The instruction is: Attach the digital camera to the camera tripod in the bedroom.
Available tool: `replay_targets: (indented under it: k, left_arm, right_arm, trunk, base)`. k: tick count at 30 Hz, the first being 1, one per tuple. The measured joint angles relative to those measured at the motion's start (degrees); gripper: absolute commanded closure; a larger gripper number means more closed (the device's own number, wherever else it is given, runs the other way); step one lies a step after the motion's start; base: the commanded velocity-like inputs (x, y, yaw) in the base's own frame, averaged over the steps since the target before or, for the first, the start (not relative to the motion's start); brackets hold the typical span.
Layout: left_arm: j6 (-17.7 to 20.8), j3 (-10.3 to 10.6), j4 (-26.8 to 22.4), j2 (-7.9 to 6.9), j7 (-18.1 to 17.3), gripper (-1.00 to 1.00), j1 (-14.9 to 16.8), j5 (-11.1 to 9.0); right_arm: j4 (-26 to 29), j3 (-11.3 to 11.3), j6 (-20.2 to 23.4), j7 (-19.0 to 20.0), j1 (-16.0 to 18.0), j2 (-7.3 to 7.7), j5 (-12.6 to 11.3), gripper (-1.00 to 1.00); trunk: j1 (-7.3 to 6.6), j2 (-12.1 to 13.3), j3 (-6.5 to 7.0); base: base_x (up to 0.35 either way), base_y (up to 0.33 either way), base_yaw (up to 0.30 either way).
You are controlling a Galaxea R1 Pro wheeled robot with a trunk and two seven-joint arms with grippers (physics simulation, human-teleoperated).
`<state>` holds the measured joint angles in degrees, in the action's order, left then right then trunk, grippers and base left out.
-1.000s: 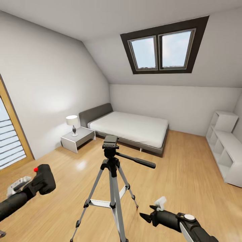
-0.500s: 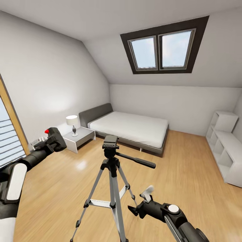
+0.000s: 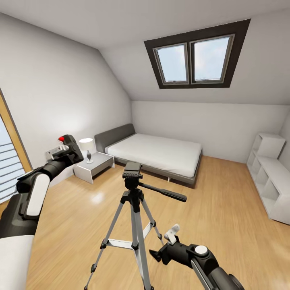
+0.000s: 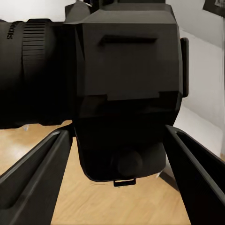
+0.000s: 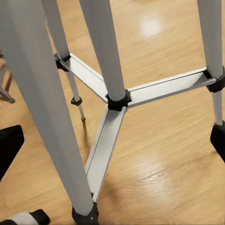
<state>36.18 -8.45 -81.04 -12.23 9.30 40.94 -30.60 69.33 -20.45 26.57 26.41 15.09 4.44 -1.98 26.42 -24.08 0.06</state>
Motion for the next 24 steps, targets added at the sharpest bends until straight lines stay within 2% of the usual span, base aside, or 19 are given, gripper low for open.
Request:
replay_targets:
  k: [5,8,12,14,15,16,18,21,24]
  left_arm:
    - [-0.1,3.3,0.6,-0.39,-0.9,1.00,2.7,-0.1]
    - [-0.2,5.1,1.8,-0.68,-4.2,1.00,4.6,-0.1]
    - [-0.5,7.4,4.1,-1.69,-9.7,1.00,7.7,0.1]
    - [-0.4,9.1,5.2,-2.06,-12.6,1.00,9.3,1.1]
    - [-0.4,9.1,5.2,-2.08,-12.7,1.00,9.3,1.6]
    - [-0.4,11.0,6.3,-2.26,-15.2,1.00,10.9,2.2]
    - [-0.6,12.9,7.2,-2.30,-17.1,1.00,12.3,4.2]
    - [-0.8,15.0,7.9,-2.11,-18.9,1.00,13.7,6.0]
    - [-0.8,16.2,8.0,-2.04,-19.6,1.00,14.2,6.7]
  right_arm:
    - [1.8,0.0,4.8,-0.2,-0.4,-0.32,-0.1,-1.00]
    - [2.2,0.2,6.5,-0.4,-0.5,-1.00,-0.3,-1.00]
    - [2.5,0.5,7.2,-1.5,-0.5,-3.20,-0.3,-1.00]
    - [2.5,0.5,7.2,-2.6,-0.5,-4.31,-0.3,-1.00]
    - [2.5,0.5,7.2,-2.6,-0.5,-4.33,-0.3,-1.00]
    - [2.4,0.5,7.1,-3.7,-0.6,-5.10,-0.4,-1.00]
    - [2.2,0.4,6.3,-4.5,-0.6,-5.71,-0.4,-1.00]
    - [1.6,0.2,3.8,-5.2,-0.6,-6.58,-0.4,-1.00]
    - [0.8,0.1,1.8,-5.4,-0.7,-7.18,-0.4,-1.00]
  trunk:
    - [0.00,0.0,0.00]
    - [0.00,0.0,0.00]
    - [0.00,0.0,0.00]
    - [0.00,0.0,0.00]
    - [0.00,0.0,0.00]
    - [0.01,0.0,0.00]
    - [0.00,0.0,0.00]
    - [0.00,0.0,0.00]
    - [0.00,0.0,0.00]
  base:
    - [0.000,0.000,0.000]
    - [0.000,0.000,0.000]
    - [0.000,0.000,0.000]
    - [0.000,0.000,0.000]
    - [0.000,0.000,0.000]
    - [0.000,0.000,0.000]
    - [0.000,0.000,0.000]
    - [0.000,0.000,0.000]
    - [0.000,0.000,0.000]
